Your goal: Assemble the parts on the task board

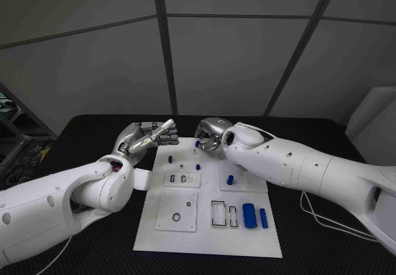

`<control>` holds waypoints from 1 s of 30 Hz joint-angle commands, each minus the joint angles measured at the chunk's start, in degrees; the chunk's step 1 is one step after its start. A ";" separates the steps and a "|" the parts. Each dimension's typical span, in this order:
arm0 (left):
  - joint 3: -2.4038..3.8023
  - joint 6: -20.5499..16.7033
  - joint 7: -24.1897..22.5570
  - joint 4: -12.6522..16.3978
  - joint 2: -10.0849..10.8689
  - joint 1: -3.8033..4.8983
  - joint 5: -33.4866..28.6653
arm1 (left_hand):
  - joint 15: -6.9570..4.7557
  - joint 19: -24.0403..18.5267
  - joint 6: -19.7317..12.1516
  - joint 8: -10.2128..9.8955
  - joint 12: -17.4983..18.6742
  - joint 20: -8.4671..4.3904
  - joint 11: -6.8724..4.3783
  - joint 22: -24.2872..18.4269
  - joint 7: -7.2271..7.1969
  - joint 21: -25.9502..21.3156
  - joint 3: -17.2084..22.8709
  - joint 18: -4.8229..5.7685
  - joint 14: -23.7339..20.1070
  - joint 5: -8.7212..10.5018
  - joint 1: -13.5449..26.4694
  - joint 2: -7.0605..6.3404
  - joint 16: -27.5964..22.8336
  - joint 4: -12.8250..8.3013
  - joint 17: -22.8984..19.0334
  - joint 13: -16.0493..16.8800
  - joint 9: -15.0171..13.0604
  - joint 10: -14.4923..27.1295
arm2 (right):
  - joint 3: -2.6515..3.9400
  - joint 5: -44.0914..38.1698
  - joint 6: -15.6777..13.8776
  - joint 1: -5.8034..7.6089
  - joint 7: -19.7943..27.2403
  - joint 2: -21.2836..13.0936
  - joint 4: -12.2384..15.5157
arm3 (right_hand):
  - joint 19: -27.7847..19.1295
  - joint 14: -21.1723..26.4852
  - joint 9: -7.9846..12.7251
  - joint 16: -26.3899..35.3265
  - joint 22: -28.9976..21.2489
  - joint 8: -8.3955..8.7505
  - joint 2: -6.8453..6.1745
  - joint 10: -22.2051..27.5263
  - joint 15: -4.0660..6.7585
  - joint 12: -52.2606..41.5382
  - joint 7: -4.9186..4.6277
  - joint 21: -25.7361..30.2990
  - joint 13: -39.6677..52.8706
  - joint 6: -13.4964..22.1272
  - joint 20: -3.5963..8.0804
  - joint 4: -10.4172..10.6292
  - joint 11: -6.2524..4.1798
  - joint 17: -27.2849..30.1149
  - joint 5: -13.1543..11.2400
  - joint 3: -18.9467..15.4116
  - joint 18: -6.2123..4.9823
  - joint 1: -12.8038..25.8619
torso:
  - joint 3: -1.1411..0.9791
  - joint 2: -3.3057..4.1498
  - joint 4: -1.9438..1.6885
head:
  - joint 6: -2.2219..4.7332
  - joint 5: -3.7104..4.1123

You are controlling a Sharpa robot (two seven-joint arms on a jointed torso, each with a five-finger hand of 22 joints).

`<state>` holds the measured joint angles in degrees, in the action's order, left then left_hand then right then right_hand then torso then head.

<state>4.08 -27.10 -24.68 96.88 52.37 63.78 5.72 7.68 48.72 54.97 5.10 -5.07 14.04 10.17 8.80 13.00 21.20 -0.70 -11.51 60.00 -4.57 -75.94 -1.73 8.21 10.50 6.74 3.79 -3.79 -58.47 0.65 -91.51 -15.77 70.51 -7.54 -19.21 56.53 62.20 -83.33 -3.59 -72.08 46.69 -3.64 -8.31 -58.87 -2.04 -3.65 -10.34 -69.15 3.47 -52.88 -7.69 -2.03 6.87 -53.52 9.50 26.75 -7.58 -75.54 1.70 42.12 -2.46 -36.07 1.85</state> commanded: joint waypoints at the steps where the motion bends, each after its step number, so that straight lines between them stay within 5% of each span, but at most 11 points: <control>1: 0.06 0.73 -0.12 0.14 0.05 0.12 0.40 | 0.32 0.17 -0.05 -0.43 0.16 0.09 0.36 -0.07 0.46 0.03 -0.30 1.13 -0.06 0.25 0.26 0.17 -0.43 0.08 0.10 -0.06 0.07 0.30 | 0.02 -0.39 -1.81 0.10 -0.25 -0.31 0.40 | -1.79 0.80 0.05 1.56 -2.65 0.22 -0.80 3.10 0.00 -0.26 0.27 1.68 0.18 4.62 -0.33 -0.03 0.28 2.57 -0.30 -1.72 -1.34 -0.38 | -0.03 0.00 0.04 | 0.10 -0.02; 7: 0.06 0.78 -0.08 0.15 0.44 0.12 0.40 | 0.32 0.17 -0.05 -0.43 0.16 0.09 0.36 -0.07 0.46 0.03 -0.30 1.13 -0.06 0.25 0.26 0.17 -0.43 0.08 0.10 -0.06 0.07 0.30 | 0.03 0.56 -5.84 0.08 -0.05 -4.01 5.03 | -1.29 0.46 -0.47 1.66 -2.76 -0.54 -0.21 3.01 0.12 -2.42 0.04 1.97 0.52 2.41 -0.32 0.38 0.13 2.90 0.57 -4.19 -1.33 -1.08 | -0.14 -0.09 0.31 | 0.19 -0.33; 13: 0.05 1.05 0.06 0.10 0.92 0.12 0.40 | 0.34 0.14 -0.09 -0.49 0.21 0.11 0.38 -0.09 0.48 0.00 -0.32 1.13 -0.09 0.26 0.27 0.18 -0.50 0.08 0.11 -0.06 0.07 0.35 | 0.09 7.51 -11.50 0.09 2.83 -12.49 13.17 | 3.30 -1.21 -1.01 -1.79 3.59 -2.29 0.32 -4.58 0.70 -6.80 -0.22 -1.73 0.87 -3.32 0.09 1.20 -0.64 -2.46 3.71 -3.20 -0.16 -1.22 | -0.20 -0.50 1.14 | 0.65 -0.60; 17: 0.04 1.10 0.11 -0.05 1.08 0.11 0.39 | 0.34 0.14 -0.08 -0.49 0.22 0.11 0.38 -0.09 0.48 0.00 -0.33 1.13 -0.09 0.26 0.27 0.18 -0.51 0.08 0.11 -0.05 0.07 0.35 | 0.14 13.47 -8.19 0.13 3.95 -17.49 16.63 | 5.05 -1.92 -0.64 -3.87 6.26 -1.73 -1.53 -12.19 1.81 -10.73 0.81 -3.25 2.52 -3.22 0.84 2.30 -2.28 -5.99 3.25 -4.90 0.30 0.60 | -0.32 -0.77 1.61 | 0.81 -0.59; 21: 0.04 1.12 0.15 -0.26 1.08 0.11 0.39 | 0.34 0.14 -0.08 -0.49 0.22 0.11 0.38 -0.09 0.47 0.00 -0.33 1.13 -0.09 0.26 0.27 0.19 -0.51 0.09 0.11 -0.05 0.07 0.35 | 0.16 17.26 -2.78 0.17 2.99 -21.30 18.45 | 9.68 -3.71 -0.43 -9.43 13.19 -1.24 -3.74 -20.86 3.59 -23.13 2.37 -6.93 12.05 -0.98 2.71 4.19 -4.27 -16.54 2.58 -13.75 1.66 1.49 | -0.47 -0.97 1.98 | 0.99 -0.49; 23: 0.03 1.16 0.16 -0.37 1.01 0.11 0.39 | 0.34 0.13 -0.04 -0.49 0.22 0.12 0.36 -0.10 0.43 -0.01 -0.33 1.13 -0.08 0.25 0.28 0.23 -0.53 0.09 0.12 -0.04 0.05 0.31 | 0.16 17.82 -0.68 0.18 1.89 -22.37 18.59 | 11.38 -4.12 -0.68 -12.14 16.02 -2.38 -0.90 -18.15 3.52 -44.04 2.48 -8.53 34.87 -0.11 3.13 6.61 -4.30 -21.55 4.76 -21.64 2.23 -1.85 | -0.53 -1.05 2.07 | 0.99 -0.43; 25: 0.03 1.21 0.17 -0.44 0.90 0.10 0.39 | 0.34 0.13 -0.03 -0.49 0.22 0.12 0.36 -0.10 0.43 -0.01 -0.33 1.13 -0.08 0.25 0.28 0.24 -0.53 0.09 0.13 -0.04 0.05 0.31 | 0.16 17.80 0.93 0.18 0.92 -22.96 18.43 | 12.84 -4.80 -0.64 -14.06 18.56 -3.06 -1.11 -20.05 2.93 -58.76 1.98 -9.83 51.26 0.61 2.64 8.18 -3.86 -25.84 6.29 -24.17 2.64 -2.74 | -0.57 -1.08 2.12 | 0.99 -0.42; 30: 0.03 1.34 0.20 -0.65 0.61 0.08 0.39 | 0.34 0.13 -0.03 -0.49 0.22 0.12 0.36 -0.10 0.43 -0.01 -0.33 1.13 -0.08 0.25 0.28 0.24 -0.53 0.09 0.13 -0.04 0.05 0.31 | 0.16 16.75 3.83 0.18 -0.96 -23.15 17.57 | 14.91 -5.27 -0.58 -15.56 22.30 -4.52 0.45 -21.94 2.42 -72.11 1.09 -11.74 67.52 1.99 1.52 11.57 -2.87 -29.40 7.13 -26.39 3.37 -4.97 | -0.55 -1.01 1.93 | 0.95 -0.18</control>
<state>4.07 -26.61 -24.34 96.23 53.06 63.79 5.73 7.68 48.72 54.97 4.88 -5.07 14.04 10.37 8.76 13.00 21.20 -0.70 -11.51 60.00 -4.57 -75.94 -1.73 7.98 10.50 6.78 3.79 -3.79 -58.27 0.77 -76.02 -16.43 70.56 -6.57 -42.47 74.18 76.75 -84.04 -4.20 -87.48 68.61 -7.97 -7.67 -80.49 0.70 -74.78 -9.28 -80.72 69.70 -51.17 -6.17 9.15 4.01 -74.95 16.30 0.52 -4.84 -79.92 1.18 41.12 -0.50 -35.07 1.56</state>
